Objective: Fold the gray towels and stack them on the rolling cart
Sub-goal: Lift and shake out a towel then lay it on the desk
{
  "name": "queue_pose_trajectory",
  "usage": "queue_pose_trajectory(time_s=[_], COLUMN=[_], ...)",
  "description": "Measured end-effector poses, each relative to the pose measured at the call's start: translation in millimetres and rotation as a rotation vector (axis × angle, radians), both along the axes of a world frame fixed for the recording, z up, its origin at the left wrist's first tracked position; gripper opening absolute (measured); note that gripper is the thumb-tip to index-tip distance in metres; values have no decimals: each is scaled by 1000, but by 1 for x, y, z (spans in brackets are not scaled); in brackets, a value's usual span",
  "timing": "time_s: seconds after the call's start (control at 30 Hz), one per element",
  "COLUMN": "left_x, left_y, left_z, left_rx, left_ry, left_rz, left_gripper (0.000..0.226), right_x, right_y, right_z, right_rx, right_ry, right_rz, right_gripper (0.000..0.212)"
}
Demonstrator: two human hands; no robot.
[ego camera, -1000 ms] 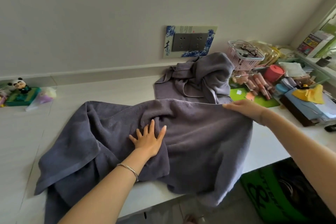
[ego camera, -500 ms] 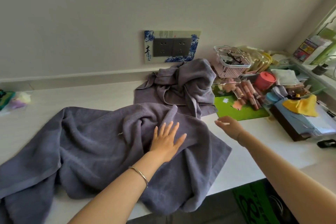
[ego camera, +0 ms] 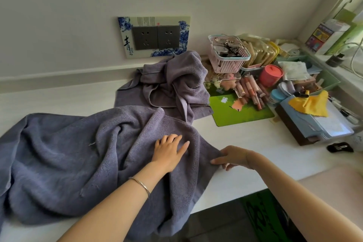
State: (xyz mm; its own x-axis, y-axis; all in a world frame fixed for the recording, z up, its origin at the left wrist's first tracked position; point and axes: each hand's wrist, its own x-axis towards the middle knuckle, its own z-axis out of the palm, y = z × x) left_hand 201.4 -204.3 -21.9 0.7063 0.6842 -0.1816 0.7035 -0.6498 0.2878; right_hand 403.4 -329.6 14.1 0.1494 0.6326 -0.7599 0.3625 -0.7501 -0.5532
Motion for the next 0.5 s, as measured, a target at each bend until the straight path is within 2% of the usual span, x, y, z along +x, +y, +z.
queue_pose_trajectory(time_s=[0.1, 0.17, 0.27, 0.37, 0.43, 0.5], left_x=[5, 7, 15, 22, 25, 28], left_y=[7, 13, 24, 27, 25, 21], left_z=[3, 8, 14, 15, 13, 9], left_rx=[19, 63, 108, 18, -70, -112], left_ry=[-131, -267, -303, -138, -39, 10], left_rz=[14, 35, 47, 29, 20, 9], left_gripper=[74, 79, 77, 62, 57, 58], right_x=[22, 45, 87, 118, 117, 108], right_y=[0, 6, 25, 46, 52, 51], right_z=[10, 26, 50, 53, 46, 25], right_rx=[82, 157, 318, 526, 548, 451], right_ry=[281, 391, 263, -97, -301, -192], right_rz=[-165, -317, -551, -893, -934, -879], right_gripper=[31, 30, 30, 35, 34, 35])
